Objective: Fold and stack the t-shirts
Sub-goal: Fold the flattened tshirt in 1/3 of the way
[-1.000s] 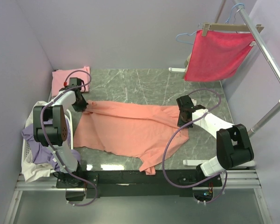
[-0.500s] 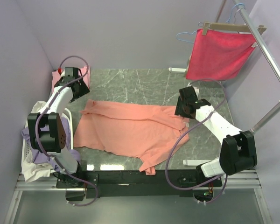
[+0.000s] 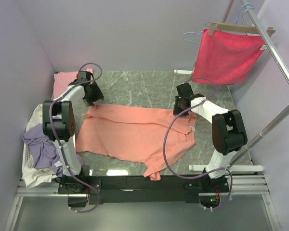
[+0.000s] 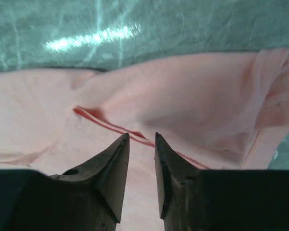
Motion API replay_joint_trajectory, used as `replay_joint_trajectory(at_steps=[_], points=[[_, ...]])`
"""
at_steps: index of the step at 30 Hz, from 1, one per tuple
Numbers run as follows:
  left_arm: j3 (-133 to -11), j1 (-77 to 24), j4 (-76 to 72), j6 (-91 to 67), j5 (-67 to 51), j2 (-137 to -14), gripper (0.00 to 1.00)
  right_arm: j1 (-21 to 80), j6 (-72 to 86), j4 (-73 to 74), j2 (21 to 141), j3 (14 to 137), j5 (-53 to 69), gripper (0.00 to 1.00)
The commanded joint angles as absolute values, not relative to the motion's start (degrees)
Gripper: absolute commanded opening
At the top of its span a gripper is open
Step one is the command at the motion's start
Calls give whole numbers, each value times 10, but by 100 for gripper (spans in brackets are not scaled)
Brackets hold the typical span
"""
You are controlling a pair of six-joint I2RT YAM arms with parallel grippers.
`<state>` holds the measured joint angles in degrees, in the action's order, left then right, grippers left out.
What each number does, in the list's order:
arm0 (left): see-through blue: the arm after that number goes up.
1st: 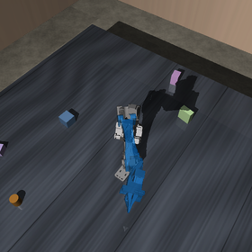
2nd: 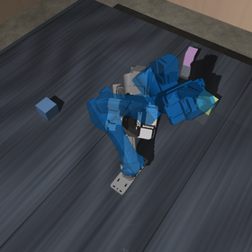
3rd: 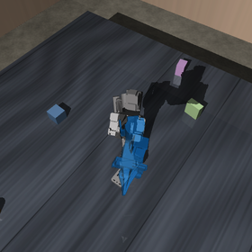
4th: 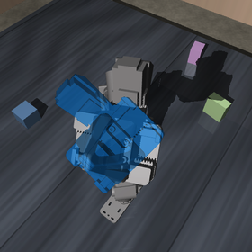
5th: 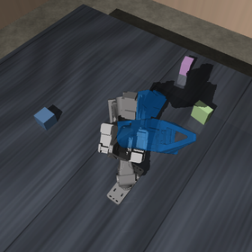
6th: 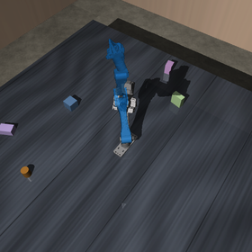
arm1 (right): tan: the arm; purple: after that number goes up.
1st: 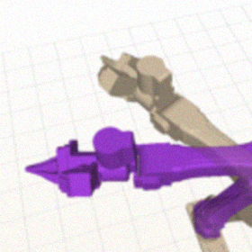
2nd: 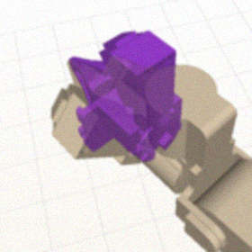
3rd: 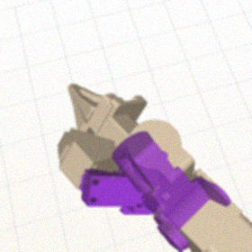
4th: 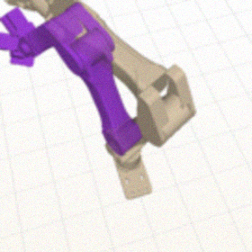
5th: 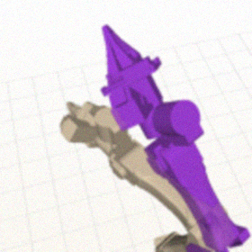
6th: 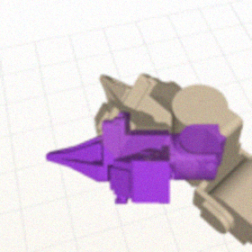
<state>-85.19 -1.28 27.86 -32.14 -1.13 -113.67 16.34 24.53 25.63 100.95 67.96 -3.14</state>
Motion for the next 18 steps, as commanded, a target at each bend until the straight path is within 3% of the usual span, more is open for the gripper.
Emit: replay_joint_trajectory(at_steps=[1, 5, 13, 18], points=[[-849, -18, 294, -307, -2, -1138, 66, 155, 256, 238, 1003, 656, -14, 32], [-826, -17, 299, -308, 40, -1129, 67, 149, 258, 226, 1010, 611, -6, 27], [-803, -16, 277, -316, 95, -1076, 80, 149, 258, 219, 1002, 584, -2, 25], [-831, -11, 301, -319, 95, -1128, 72, 148, 253, 221, 1005, 587, -2, 25]])
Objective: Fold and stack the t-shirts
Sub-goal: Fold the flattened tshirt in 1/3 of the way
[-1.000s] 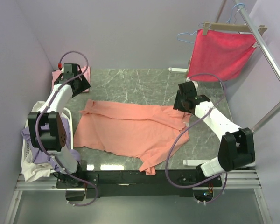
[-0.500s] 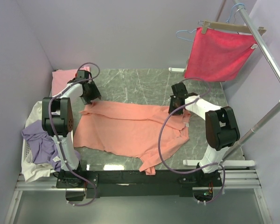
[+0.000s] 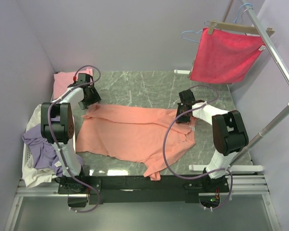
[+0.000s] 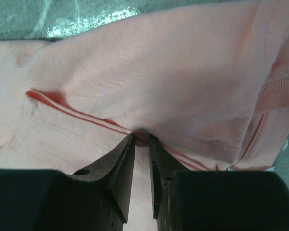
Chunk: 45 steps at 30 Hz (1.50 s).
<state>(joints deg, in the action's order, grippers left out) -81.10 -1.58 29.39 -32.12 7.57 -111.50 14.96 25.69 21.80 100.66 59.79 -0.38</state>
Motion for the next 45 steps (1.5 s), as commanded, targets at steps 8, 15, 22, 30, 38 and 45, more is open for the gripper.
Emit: replay_joint_trajectory(at_steps=[8, 15, 22, 30, 38, 45], points=[[-776, 13, 258, -330, 64, -1126, 52, 148, 246, 227, 997, 578, -4, 25], [-759, 34, 239, -332, 49, -1129, 10, 148, 243, 226, 997, 574, -5, 25], [-774, 53, 259, -337, 85, -1114, 1, 147, 245, 228, 992, 569, -14, 24], [-803, 111, 287, -344, 135, -1072, 10, 148, 258, 229, 994, 571, -22, 14], [-778, 103, 260, -340, 96, -999, 78, 152, 249, 245, 990, 587, -92, 9], [-761, 31, 267, -331, 50, -924, 96, 156, 215, 247, 948, 617, -48, 18]])
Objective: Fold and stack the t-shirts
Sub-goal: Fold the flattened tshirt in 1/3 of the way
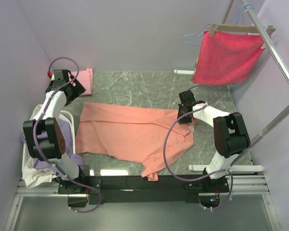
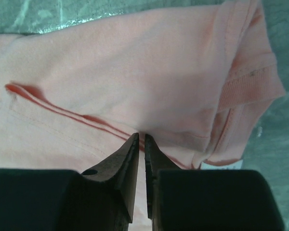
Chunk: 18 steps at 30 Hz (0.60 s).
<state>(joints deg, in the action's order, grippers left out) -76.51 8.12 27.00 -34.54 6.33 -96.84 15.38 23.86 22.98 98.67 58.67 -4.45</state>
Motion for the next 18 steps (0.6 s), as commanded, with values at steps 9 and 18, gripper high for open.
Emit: replay_joint_trajectory(at_steps=[9, 18], points=[[-708, -65, 239, -337, 7, -956, 93, 166, 206, 256, 944, 638, 42, 21], [-686, -74, 213, -337, -7, -1033, 92, 161, 238, 277, 1034, 678, -12, 21]])
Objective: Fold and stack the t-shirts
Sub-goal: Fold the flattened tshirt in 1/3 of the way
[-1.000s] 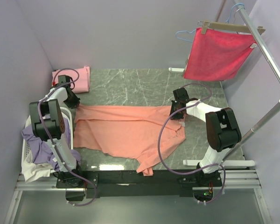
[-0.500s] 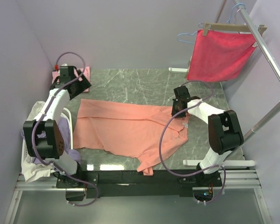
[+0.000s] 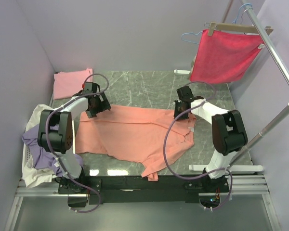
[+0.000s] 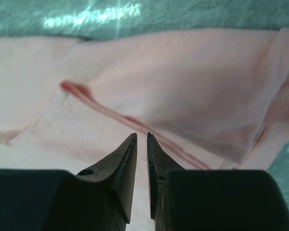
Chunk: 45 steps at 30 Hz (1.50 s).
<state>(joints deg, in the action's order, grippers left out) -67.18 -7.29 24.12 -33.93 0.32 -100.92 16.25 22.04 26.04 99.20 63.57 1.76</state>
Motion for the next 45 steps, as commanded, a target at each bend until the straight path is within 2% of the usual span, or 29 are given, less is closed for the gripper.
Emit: replay_joint_trajectory(at_steps=[1, 7, 14, 26, 28, 30, 32, 36, 40, 45], points=[[-695, -74, 215, -336, -2, -1049, 92, 159, 240, 285, 1042, 686, -14, 21], [-737, -76, 222, -345, -2, -1122, 92, 145, 242, 309, 1103, 755, -36, 22], [-746, -94, 229, -352, -2, -1152, 92, 108, 235, 349, 1183, 849, -44, 23], [-627, -130, 207, -367, -2, -1065, 93, 87, 194, 428, 1295, 1076, -62, 24], [-636, -131, 208, -364, -2, -1052, 93, 88, 178, 405, 1276, 1062, -33, 26], [-654, -131, 207, -359, -2, -1042, 93, 90, 176, 368, 1215, 997, -8, 30], [-671, -131, 207, -357, 16, -1027, 94, 89, 177, 310, 1147, 933, -4, 37], [-728, -131, 214, -348, 18, -1017, 95, 88, 171, 290, 1081, 889, -4, 48], [-758, -131, 227, -341, 4, -1023, 94, 88, 167, 329, 1092, 906, -2, 48], [-738, -134, 209, -343, -18, -1015, 95, 90, 166, 328, 1127, 914, 61, 47]])
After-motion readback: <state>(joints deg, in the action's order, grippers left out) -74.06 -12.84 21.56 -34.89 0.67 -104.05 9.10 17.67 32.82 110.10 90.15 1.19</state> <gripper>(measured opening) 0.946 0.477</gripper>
